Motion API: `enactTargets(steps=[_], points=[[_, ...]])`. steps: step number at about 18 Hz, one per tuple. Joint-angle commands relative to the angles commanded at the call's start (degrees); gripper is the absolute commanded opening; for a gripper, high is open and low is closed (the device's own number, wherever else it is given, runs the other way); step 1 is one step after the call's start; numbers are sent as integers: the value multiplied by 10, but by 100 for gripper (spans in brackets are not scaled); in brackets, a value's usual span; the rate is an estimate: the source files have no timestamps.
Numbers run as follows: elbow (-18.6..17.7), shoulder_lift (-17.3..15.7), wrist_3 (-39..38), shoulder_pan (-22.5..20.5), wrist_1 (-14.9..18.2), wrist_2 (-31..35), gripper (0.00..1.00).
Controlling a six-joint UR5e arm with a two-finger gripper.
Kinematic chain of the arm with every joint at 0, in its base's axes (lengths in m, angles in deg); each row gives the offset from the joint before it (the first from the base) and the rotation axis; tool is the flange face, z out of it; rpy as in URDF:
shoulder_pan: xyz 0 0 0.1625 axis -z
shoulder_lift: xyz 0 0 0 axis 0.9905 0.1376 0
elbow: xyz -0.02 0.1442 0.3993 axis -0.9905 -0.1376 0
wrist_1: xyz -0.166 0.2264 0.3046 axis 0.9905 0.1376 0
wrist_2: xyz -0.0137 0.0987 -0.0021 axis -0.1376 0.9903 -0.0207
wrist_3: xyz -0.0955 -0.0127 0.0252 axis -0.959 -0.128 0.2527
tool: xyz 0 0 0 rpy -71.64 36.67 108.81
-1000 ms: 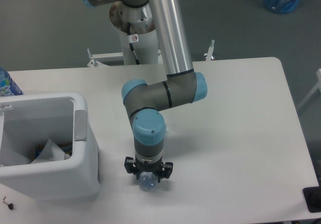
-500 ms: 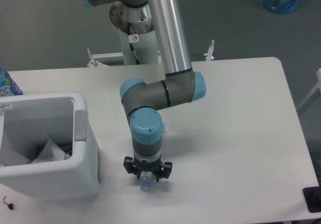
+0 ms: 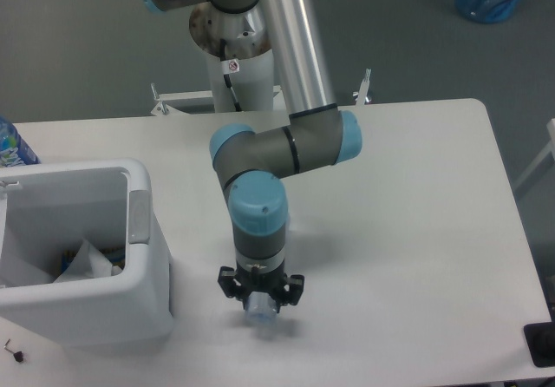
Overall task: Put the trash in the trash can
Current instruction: 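Lift the bottle and carry it over the white bin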
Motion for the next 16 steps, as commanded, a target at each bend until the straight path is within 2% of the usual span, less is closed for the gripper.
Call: enactTargets(steps=[3,8,10,12,16], points=[[17,-36,-4,-33,-1,-58,59],[59,-73,-36,-73,-1,-148,60],[76,-76,-44,-76,-3,-172,60],[89,-96,-60,-78,-13,-196,60],[94,-130,-78,-69,-21,-204,60]])
